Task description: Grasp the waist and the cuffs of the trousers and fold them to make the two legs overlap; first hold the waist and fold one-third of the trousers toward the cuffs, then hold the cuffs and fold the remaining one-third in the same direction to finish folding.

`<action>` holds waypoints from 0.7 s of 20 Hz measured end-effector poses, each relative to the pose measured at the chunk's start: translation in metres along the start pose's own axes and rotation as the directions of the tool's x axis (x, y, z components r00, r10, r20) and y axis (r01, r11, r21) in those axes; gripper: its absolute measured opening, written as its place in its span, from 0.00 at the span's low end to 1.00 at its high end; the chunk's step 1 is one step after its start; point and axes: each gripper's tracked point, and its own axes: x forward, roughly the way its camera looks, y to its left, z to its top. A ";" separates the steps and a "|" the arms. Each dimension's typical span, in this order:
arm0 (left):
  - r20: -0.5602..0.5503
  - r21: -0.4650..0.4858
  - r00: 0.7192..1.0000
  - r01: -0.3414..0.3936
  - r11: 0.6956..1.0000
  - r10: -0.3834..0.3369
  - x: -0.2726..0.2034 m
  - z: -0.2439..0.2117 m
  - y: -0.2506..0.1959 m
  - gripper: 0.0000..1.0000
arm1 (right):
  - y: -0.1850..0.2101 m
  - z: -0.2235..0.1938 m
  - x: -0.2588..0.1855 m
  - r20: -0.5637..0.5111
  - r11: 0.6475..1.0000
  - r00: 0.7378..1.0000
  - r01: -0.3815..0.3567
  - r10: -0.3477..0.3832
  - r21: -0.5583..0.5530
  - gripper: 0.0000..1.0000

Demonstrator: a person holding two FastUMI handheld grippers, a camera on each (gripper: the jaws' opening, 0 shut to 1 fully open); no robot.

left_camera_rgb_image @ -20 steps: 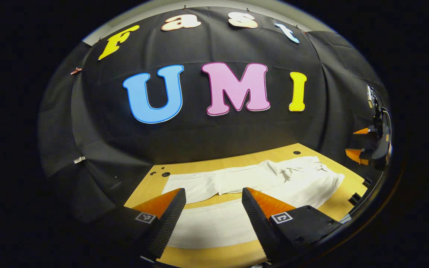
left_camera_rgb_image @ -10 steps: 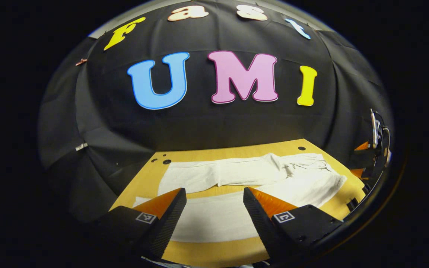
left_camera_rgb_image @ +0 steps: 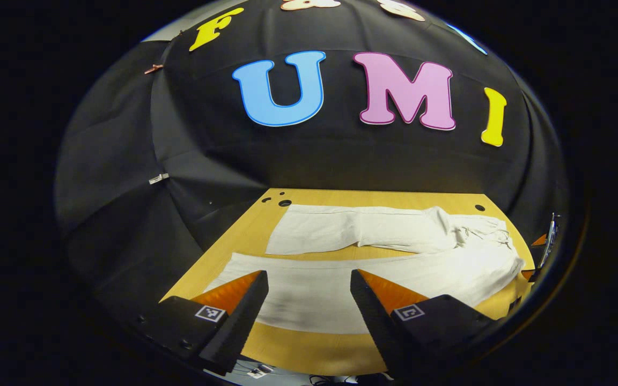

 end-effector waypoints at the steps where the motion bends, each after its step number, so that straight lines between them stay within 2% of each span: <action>1: 0.000 0.007 1.000 -0.011 1.000 0.011 0.000 0.000 0.001 0.98 | 0.008 -0.003 0.005 -0.007 0.999 0.999 -0.033 0.033 -0.029 0.98; 2: 0.000 0.015 1.000 -0.019 1.000 0.019 -0.001 0.000 0.002 0.98 | 0.011 -0.003 0.007 -0.008 0.997 0.999 -0.044 0.044 -0.063 0.98; 4: -0.001 0.020 1.000 -0.031 0.999 0.031 -0.003 0.000 0.000 0.98 | 0.005 0.002 0.012 0.017 0.994 1.000 -0.016 0.018 -0.109 0.93; 8: -0.019 -0.007 0.999 -0.037 0.999 0.037 -0.008 -0.010 -0.002 0.98 | 0.000 0.008 0.029 0.026 0.988 0.999 0.028 -0.024 -0.153 0.94; 10: -0.026 -0.011 0.998 -0.050 0.999 0.049 -0.012 -0.013 0.003 0.98 | -0.005 0.014 0.036 0.018 0.981 0.998 0.055 -0.052 -0.187 0.91; 12: -0.027 -0.019 0.998 -0.060 0.998 0.059 -0.014 -0.016 0.010 0.98 | -0.004 0.013 0.047 -0.014 0.980 0.999 0.029 -0.033 -0.198 0.90; 13: -0.033 -0.026 0.997 -0.066 0.997 0.065 -0.014 -0.018 0.014 0.98 | -0.003 0.012 0.050 -0.032 0.980 0.999 0.019 -0.025 -0.197 0.77; 14: -0.042 -0.037 0.996 -0.074 0.997 0.073 -0.014 -0.023 0.020 0.98 | -0.003 0.013 0.052 -0.046 0.980 0.999 0.004 -0.013 -0.200 0.69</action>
